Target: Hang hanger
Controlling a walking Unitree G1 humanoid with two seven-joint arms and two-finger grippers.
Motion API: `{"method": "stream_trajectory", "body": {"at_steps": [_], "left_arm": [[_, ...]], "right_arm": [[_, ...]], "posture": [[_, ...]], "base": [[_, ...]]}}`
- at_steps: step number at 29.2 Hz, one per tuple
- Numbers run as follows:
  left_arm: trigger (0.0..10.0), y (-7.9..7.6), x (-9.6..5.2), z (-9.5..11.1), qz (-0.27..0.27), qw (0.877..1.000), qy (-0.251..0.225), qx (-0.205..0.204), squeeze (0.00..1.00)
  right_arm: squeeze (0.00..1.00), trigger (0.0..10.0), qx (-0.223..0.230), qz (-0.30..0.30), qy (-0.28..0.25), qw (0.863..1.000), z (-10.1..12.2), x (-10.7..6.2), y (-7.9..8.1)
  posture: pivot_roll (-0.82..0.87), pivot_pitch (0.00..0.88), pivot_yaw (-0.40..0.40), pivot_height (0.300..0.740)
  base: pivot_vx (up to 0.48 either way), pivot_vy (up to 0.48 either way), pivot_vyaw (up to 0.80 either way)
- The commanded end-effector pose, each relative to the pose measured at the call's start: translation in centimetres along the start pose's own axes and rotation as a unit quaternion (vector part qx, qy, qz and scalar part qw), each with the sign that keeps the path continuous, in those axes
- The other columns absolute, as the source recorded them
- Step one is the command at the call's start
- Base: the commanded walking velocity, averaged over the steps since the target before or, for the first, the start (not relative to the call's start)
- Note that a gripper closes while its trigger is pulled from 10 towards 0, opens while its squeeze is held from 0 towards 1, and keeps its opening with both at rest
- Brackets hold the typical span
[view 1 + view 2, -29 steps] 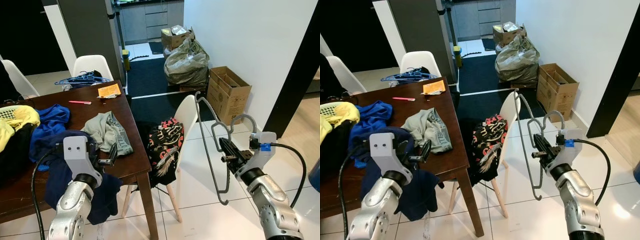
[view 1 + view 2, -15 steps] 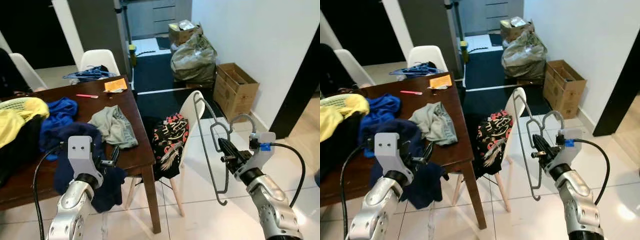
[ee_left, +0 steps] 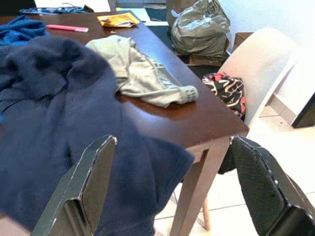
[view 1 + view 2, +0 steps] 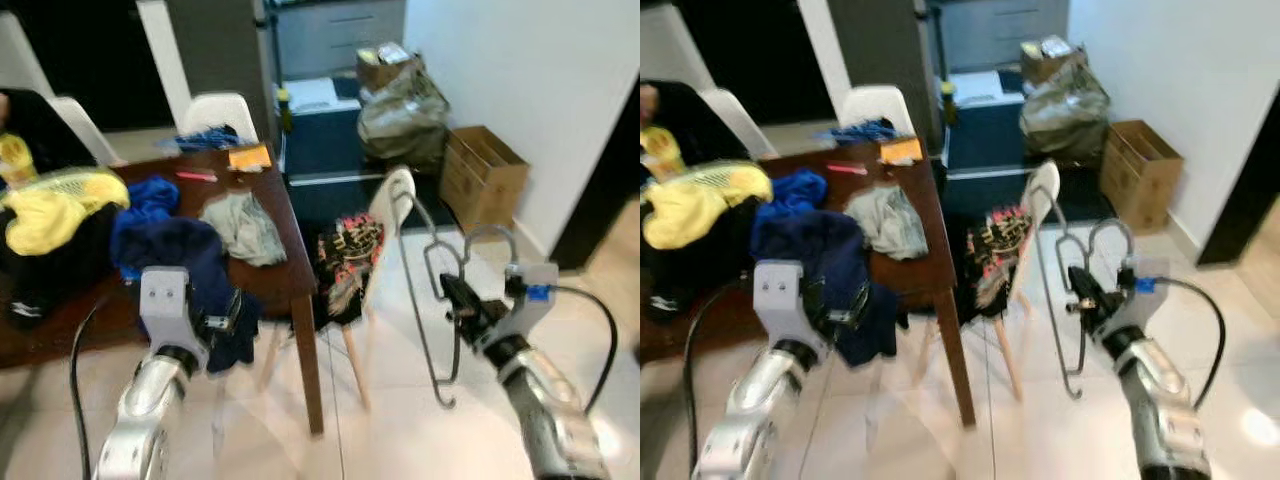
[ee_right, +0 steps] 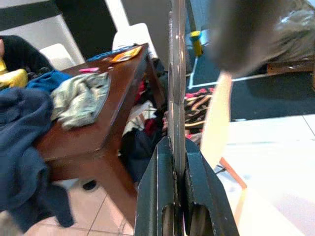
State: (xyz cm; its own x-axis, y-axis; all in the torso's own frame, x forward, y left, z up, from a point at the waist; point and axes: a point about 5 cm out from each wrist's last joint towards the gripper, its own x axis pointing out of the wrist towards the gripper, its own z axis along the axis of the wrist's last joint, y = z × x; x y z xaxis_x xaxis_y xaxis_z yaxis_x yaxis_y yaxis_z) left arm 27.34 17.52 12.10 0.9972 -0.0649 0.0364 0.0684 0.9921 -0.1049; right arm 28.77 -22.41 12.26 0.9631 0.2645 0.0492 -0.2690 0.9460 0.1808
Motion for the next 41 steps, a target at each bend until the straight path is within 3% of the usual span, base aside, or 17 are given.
{"method": "stream_trajectory", "body": {"at_steps": [1,19,32,36,41], "left_arm": [[10.0,0.5,-0.2,-0.1,0.009,1.0,0.007,0.007,0.0],[10.0,0.4,0.0,0.2,0.006,1.0,0.002,0.009,0.0],[10.0,1.2,1.1,1.6,0.016,0.998,-0.022,0.058,0.0],[10.0,1.5,1.6,2.1,0.016,0.996,-0.029,0.077,0.0],[10.0,1.3,1.8,2.5,0.01,0.997,-0.037,0.065,0.0]], "right_arm": [[0.0,10.0,0.001,0.012,-0.001,1.0,0.1,0.3,0.5],[0.0,10.0,-0.005,0.037,-0.007,0.999,0.5,0.2,0.9],[0.0,10.0,-0.002,0.032,-0.011,0.999,0.5,0.2,0.9],[0.0,10.0,0.012,0.016,-0.016,1.0,0.5,0.2,0.6],[0.0,10.0,0.014,0.013,-0.018,1.0,0.6,0.2,0.5]], "posture": [[0.01,0.0,0.055,0.74],[0.0,0.0,0.044,0.74],[0.0,0.0,0.053,0.74],[0.01,0.0,0.055,0.74],[-0.01,0.0,0.05,0.74]], "base": [[0.0,0.0,0.0],[0.0,0.0,0.63],[0.0,0.0,0.74],[0.0,0.0,0.0],[0.0,0.0,0.0]]}}
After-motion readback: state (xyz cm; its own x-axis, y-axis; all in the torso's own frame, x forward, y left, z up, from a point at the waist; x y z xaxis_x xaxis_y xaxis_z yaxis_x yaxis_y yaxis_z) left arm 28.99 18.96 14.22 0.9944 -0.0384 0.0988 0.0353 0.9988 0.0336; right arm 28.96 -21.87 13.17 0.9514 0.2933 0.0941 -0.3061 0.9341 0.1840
